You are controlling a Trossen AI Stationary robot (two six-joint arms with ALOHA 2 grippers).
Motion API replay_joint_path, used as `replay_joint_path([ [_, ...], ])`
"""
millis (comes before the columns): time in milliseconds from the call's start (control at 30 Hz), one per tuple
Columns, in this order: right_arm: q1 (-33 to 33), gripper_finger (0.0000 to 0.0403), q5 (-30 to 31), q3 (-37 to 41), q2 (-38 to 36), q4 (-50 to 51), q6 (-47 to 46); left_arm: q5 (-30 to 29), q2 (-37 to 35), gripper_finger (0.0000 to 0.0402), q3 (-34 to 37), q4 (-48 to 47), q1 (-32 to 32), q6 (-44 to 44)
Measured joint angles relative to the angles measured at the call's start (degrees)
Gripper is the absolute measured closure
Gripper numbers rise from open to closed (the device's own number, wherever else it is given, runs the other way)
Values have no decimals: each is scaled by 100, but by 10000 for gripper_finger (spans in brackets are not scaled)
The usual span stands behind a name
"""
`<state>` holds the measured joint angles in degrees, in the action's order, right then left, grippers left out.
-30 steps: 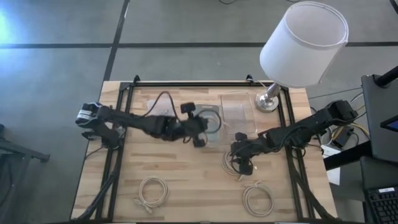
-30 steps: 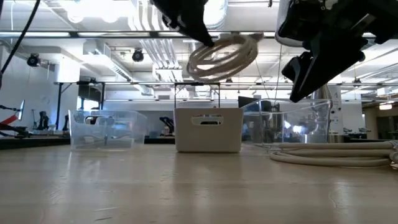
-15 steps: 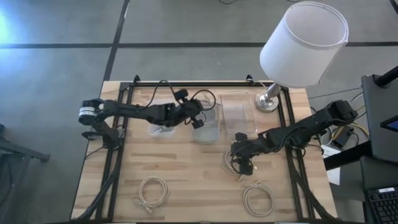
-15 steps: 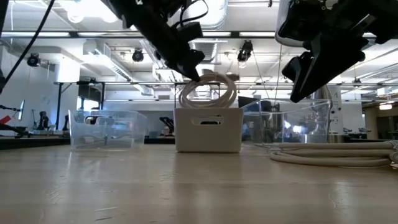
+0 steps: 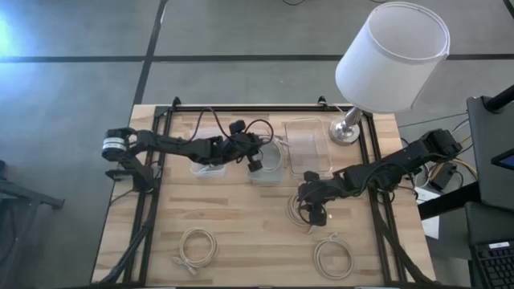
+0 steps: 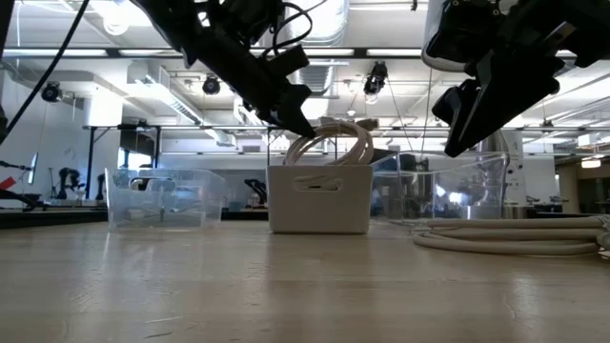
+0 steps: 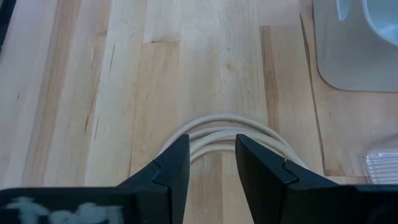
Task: Pick & Place USB Port
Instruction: Put the brown hdmi cable into the white bin
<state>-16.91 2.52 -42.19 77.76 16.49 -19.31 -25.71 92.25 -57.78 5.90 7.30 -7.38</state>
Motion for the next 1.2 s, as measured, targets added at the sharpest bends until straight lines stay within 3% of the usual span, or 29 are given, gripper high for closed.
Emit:
replay_joint_path([
  [133,0,280,0,0,0,-4,0,402,1,376,-2,13,83,52],
  [433,0,280,0,0,0,-2,0,431,81,374,-2,12,145,79],
  [867,0,280,0,0,0,0,0,511,530,290,-4,111,200,103],
  [1200,1,280,1,0,0,2,0,471,283,276,-144,144,153,98],
])
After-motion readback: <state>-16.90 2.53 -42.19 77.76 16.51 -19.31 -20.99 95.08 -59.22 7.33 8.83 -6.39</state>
